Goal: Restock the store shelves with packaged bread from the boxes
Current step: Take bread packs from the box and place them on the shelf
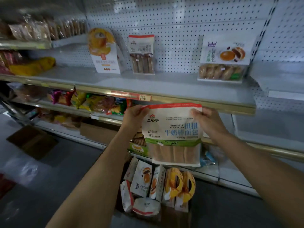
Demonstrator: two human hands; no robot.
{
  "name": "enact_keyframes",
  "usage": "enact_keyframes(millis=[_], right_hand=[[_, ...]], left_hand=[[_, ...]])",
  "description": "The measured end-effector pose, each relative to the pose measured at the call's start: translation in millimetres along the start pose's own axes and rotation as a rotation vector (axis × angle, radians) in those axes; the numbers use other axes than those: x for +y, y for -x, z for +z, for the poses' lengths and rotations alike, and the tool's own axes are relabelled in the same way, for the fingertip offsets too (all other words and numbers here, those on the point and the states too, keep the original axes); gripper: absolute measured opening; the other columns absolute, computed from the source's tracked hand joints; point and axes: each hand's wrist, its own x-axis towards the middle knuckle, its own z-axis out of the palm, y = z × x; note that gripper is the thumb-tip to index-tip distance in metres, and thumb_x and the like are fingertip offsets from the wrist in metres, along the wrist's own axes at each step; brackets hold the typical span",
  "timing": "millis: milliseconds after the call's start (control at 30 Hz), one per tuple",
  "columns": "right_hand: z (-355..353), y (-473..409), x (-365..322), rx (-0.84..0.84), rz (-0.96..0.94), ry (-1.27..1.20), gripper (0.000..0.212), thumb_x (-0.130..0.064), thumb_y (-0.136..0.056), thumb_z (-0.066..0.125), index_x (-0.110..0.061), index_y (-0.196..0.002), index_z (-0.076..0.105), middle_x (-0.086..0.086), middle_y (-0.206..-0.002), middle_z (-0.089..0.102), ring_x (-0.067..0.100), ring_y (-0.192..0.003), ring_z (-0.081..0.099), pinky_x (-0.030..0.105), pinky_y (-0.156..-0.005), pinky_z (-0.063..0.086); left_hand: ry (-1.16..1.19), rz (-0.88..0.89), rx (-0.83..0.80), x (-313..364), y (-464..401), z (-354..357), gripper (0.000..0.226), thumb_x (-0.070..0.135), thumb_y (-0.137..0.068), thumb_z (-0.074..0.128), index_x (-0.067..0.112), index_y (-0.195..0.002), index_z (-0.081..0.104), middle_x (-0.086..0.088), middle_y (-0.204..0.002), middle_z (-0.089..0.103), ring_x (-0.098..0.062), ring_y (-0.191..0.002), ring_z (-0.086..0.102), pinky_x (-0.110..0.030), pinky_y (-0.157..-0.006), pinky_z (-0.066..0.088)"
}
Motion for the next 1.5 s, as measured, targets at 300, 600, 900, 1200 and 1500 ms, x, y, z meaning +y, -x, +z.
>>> enact_keyframes(millis=[300,600,900,1200,1500], right_hand=[[-8,-19,-74,0.074,-0.085,-0.232,0.021,-0.02,-0.097,0.056,-0.019,-0.079,0.065,-0.002,-0.07,0.071,0.014,-0.064,0.071,0.033,-0.06,0.061],[-17,-47,-105,0.099,-0.099,-0.278,0.02,-0.026,-0.098,0.056,-0.021,-0.08,0.063,0.014,-0.093,0.072,0.035,-0.09,0.071,0.055,-0.079,0.058],[-38,-88,-135,0.184,-0.047,-0.434,0.024,-0.023,-0.094,0.06,-0.016,-0.072,0.052,0.002,-0.077,0.07,0.012,-0.061,0.071,0.045,-0.064,0.061],[-17,-116,-157,0.239,-0.015,-0.429,0.02,-0.023,-0.096,0.059,-0.017,-0.078,0.056,0.002,-0.08,0.069,0.009,-0.058,0.068,0.031,-0.05,0.059],[41,-159,-164,-0.162,-0.115,-0.42,0.064,-0.015,-0.072,0.076,-0.017,-0.13,0.05,0.001,-0.106,0.072,0.018,-0.102,0.068,0.032,-0.089,0.055]], left_hand=[[0.18,0.127,0.106,69,-11,-21,0.012,0.012,-0.096,0.061,0.008,-0.088,0.069,0.0,-0.07,0.071,-0.011,-0.06,0.069,-0.025,-0.051,0.055],[0.43,0.086,0.185,63,-30,-4,0.043,0.044,-0.096,0.056,0.013,-0.126,0.059,-0.004,-0.112,0.07,-0.013,-0.093,0.071,-0.023,-0.067,0.056],[0.629,-0.364,-0.059,-11,-31,29,0.086,0.088,-0.07,0.038,0.036,-0.137,0.05,-0.001,-0.138,0.048,-0.037,-0.129,0.047,-0.058,-0.102,0.043],[0.952,-0.365,-0.207,-3,-67,30,0.1,0.08,-0.044,0.077,0.024,-0.126,0.064,-0.014,-0.131,0.062,-0.037,-0.115,0.062,-0.05,-0.083,0.057],[1.108,-0.321,-0.246,-32,-134,-21,0.105,0.059,-0.048,0.091,0.017,-0.137,0.055,-0.018,-0.14,0.053,-0.041,-0.122,0.057,-0.051,-0.089,0.054]])
